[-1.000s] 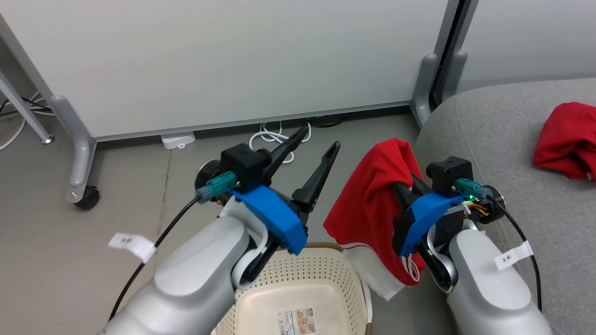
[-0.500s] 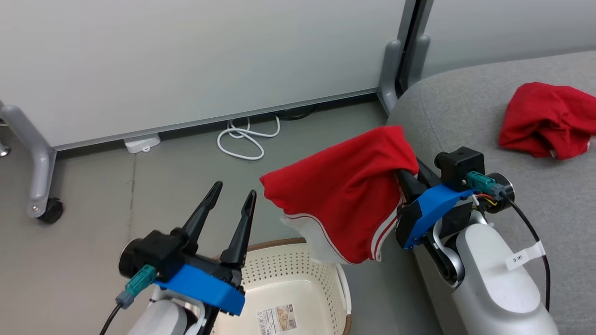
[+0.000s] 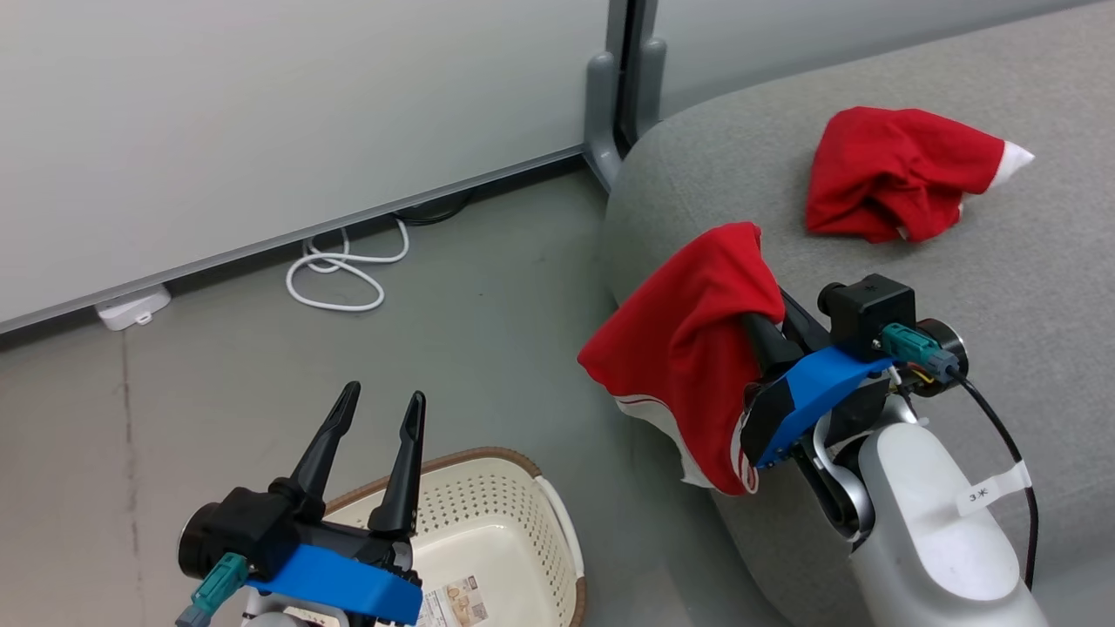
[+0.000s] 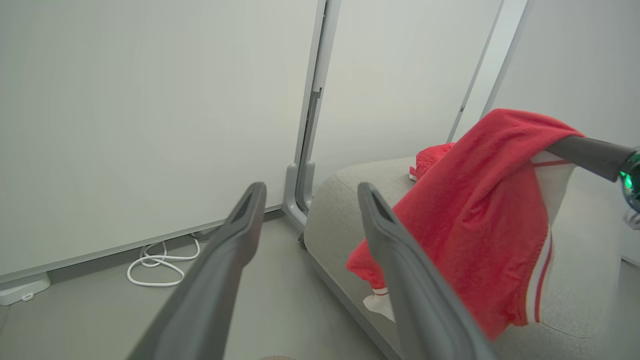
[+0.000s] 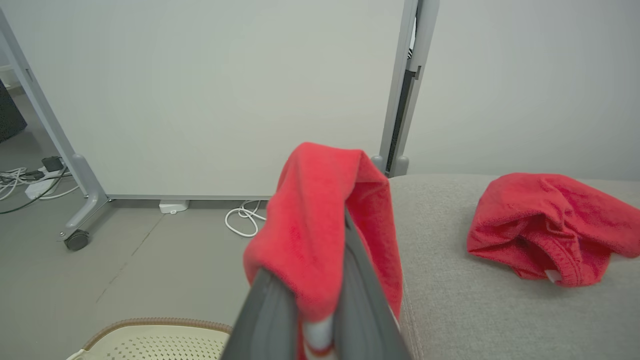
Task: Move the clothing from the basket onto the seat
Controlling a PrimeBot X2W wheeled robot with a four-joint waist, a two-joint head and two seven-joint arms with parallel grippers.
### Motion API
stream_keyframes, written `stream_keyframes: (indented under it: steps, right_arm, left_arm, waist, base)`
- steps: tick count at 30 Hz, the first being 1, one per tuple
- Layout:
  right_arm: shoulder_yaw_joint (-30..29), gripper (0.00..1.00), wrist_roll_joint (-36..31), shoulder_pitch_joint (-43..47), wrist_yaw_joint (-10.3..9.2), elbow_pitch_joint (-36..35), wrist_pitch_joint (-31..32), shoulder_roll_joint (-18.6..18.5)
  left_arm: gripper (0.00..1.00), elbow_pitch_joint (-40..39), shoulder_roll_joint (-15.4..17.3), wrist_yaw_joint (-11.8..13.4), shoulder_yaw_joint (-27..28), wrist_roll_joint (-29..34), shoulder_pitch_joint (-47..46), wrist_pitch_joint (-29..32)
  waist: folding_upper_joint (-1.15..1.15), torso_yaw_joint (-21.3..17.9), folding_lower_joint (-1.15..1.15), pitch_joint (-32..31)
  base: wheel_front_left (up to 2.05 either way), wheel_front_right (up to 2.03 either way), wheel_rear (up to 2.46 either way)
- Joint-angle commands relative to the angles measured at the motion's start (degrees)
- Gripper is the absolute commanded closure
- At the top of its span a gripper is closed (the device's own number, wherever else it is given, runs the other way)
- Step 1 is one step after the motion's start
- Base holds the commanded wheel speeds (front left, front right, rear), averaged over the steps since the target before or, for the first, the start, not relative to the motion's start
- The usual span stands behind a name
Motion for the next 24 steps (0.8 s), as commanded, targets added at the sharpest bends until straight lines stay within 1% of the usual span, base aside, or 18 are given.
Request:
stream_keyframes:
  steps: [1, 9, 15, 20, 24]
  right_arm:
    - [-0.07, 1.00, 0.11, 0.63, 0.02, -0.43, -0.05, -0.04]
    - [-0.03, 1.00, 0.46, 1.37, 0.03, -2.25, 0.08, -0.04]
    - [-0.16, 1.00, 0.90, 2.02, 0.03, -3.01, -0.16, -0.05]
    - [-0.32, 1.00, 1.28, 2.40, 0.02, -3.42, -0.27, -0.04]
    - [-0.31, 1.00, 1.46, 2.42, 0.03, -3.13, -0.48, -0.04]
  left_arm:
    - [0.00, -0.11, -0.22, -0.31, 0.35, 0.48, 0.31, -0.15]
    - [0.00, 0.34, -0.57, -1.03, 1.47, 1.96, 0.51, -0.14]
    - [0.00, 0.56, -0.44, -1.21, 1.95, 2.33, 0.60, -0.14]
    - [0.00, 0.61, -0.20, -1.15, 2.47, 2.36, 0.88, -0.14]
    - [0.00, 0.70, 0.11, -1.16, 2.06, 2.18, 0.78, -0.14]
  waist:
    - [0.00, -1.98, 0.00, 0.54]
    - [0.00, -7.98, 0.00, 1.49]
    - [0.00, -11.61, 0.00, 2.01]
    - [0.00, -13.98, 0.00, 2.25]
    - [0.00, -15.11, 0.00, 2.22]
  base:
    - [0.00, 0.00, 0.00]
    - [0.00, 0.00, 0.00]
    - [0.00, 0.00, 0.00]
    - [0.00, 0.00, 0.00]
    - [0.00, 0.00, 0.00]
